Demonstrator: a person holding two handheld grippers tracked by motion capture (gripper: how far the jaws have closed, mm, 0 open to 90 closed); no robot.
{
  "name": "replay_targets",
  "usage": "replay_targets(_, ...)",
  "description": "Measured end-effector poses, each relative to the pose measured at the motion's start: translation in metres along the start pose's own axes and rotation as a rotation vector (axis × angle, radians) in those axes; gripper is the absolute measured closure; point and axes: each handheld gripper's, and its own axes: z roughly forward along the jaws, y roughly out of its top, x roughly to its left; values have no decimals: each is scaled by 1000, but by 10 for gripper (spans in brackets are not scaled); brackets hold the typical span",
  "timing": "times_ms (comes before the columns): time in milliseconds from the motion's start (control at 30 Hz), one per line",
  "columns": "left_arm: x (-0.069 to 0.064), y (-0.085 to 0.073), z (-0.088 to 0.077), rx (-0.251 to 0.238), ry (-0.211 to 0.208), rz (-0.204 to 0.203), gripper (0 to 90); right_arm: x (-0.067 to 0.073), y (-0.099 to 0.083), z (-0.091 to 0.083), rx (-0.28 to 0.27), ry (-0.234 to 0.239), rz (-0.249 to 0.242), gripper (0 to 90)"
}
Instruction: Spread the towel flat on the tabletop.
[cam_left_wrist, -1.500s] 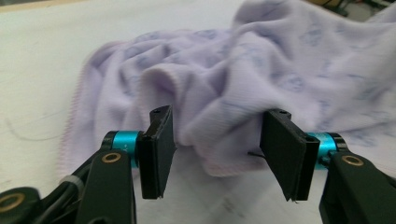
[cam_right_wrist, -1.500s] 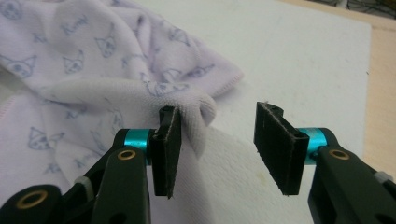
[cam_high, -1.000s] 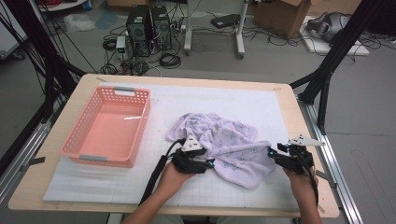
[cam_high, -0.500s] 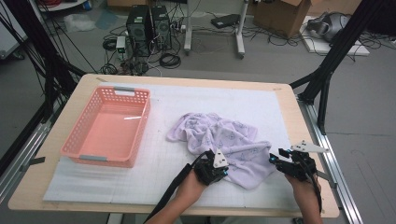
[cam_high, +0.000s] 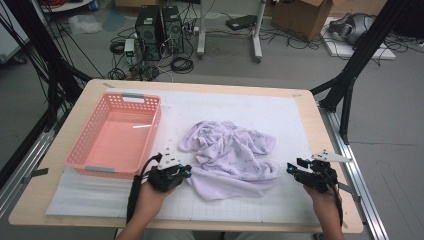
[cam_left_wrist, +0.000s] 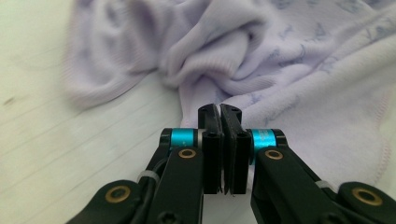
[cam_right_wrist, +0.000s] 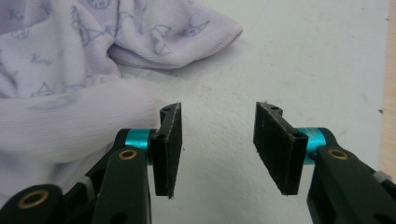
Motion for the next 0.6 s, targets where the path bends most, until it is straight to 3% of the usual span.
replay_targets(133,7,-8,-3,-5,31,-20,858,9,3,7,-2,41,-15,519)
replay_targets(233,7,-8,-1,-2,43,-18,790,18,5,19,8,122,-7,538)
replay_targets(433,4,-9,4,-28,-3,-20,591,40,4,46,76,265,-41,555)
replay_targets(533,1,-10,8,-27,-22,-13,563,55,3,55,116,279,-118,645)
replay_targets(567,1,-10,9,-22,-25,-9,557,58,3,55,119,302,-134,773)
replay_targets(600,0,-10,9,-20,-29,-6,556,60,3,55,117,309,-145,773)
